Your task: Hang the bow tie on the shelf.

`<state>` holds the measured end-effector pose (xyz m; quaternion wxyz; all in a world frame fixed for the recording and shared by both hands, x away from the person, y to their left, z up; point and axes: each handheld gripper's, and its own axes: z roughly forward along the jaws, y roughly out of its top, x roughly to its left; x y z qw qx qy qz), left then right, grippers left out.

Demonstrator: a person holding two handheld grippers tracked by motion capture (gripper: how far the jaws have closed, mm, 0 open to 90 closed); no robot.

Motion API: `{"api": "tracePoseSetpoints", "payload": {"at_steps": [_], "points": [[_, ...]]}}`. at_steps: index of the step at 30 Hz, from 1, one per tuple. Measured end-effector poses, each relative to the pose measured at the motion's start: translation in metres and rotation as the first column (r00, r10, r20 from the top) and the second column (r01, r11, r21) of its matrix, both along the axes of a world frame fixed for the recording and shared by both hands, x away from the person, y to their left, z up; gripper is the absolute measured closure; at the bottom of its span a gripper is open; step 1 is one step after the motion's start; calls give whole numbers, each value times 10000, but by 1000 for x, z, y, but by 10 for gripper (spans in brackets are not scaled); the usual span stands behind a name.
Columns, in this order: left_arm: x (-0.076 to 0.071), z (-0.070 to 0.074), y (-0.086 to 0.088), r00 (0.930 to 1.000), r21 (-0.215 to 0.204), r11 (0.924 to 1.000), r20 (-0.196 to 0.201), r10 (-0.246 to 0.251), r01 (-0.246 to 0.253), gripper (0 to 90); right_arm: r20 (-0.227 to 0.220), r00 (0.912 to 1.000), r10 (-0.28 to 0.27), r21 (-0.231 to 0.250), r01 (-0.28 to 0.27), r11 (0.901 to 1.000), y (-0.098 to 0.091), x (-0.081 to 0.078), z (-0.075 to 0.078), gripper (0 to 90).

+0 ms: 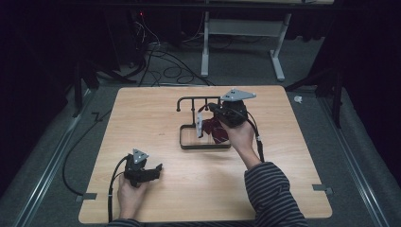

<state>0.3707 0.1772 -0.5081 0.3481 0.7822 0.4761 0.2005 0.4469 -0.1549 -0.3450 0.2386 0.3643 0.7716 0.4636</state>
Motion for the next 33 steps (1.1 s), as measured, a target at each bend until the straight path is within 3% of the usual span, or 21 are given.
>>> {"api": "tracePoseSetpoints", "payload": {"at_steps": [13, 17, 29, 33], "points": [[0, 0, 0, 10000, 5, 10000, 3, 5, -5, 199, -93, 9991, -402, -72, 401, 9992, -2, 12, -3, 900], [0, 0, 0, 10000, 3, 10000, 4, 7, -7, 199, -401, 9978, -529, -85, 526, 9986, -5, 17, -7, 900], [0, 0, 0, 10000, 1, 10000, 5, 4, -4, 199, -500, 9973, -538, -212, 528, 9984, -3, 18, -6, 900], [0, 0, 0, 10000, 2, 10000, 5, 4, -4, 199, -424, 9971, -637, -230, 628, 9978, -3, 18, -5, 856]]}}
